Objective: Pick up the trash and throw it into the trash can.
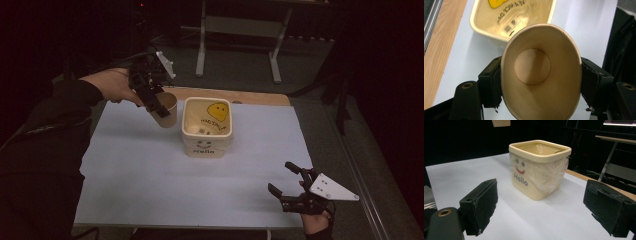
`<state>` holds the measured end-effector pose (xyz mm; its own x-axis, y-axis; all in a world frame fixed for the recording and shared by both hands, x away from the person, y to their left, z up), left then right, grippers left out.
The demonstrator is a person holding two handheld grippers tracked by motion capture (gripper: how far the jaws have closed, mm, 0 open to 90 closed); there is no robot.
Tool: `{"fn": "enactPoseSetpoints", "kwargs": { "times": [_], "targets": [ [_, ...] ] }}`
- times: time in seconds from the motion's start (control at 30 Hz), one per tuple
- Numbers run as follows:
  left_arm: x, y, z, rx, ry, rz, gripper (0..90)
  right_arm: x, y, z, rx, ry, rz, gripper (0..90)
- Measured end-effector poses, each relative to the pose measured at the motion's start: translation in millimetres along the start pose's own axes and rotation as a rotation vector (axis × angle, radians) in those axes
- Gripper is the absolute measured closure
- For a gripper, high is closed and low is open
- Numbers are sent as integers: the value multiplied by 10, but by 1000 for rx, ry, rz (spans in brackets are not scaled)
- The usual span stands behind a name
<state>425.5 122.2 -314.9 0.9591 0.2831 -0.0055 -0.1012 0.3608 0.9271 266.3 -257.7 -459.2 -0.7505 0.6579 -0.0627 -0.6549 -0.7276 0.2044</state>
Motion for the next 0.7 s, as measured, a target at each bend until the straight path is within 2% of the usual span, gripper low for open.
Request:
{"fn": "enactPoseSetpoints", "kwargs": {
  "times": [0.37, 0.4, 0.53, 0.7],
  "targets": [
    [43, 11, 364, 3, -47, 1, 306, 3, 6, -7, 2, -3, 2, 122],
    [43, 11, 364, 3, -47, 1, 305, 3, 6, -7, 2, -3, 2, 122],
    [57, -50, 459, 25, -90, -5, 305, 9, 17, -3, -1, -5, 5, 122],
    [90, -107, 547, 31, -101, -11, 305, 11, 22, 0, -5, -5, 7, 122]
  ]
}}
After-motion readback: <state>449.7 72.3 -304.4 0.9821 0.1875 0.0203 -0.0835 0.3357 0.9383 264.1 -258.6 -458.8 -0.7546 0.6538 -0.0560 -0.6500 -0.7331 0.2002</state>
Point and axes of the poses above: each handheld gripper's, and its own axes: y roughly backward along the jaws, z roughly out of its top, x roughly to its left, the point moved 6 cm from there along -y, roughly forward along the jaws
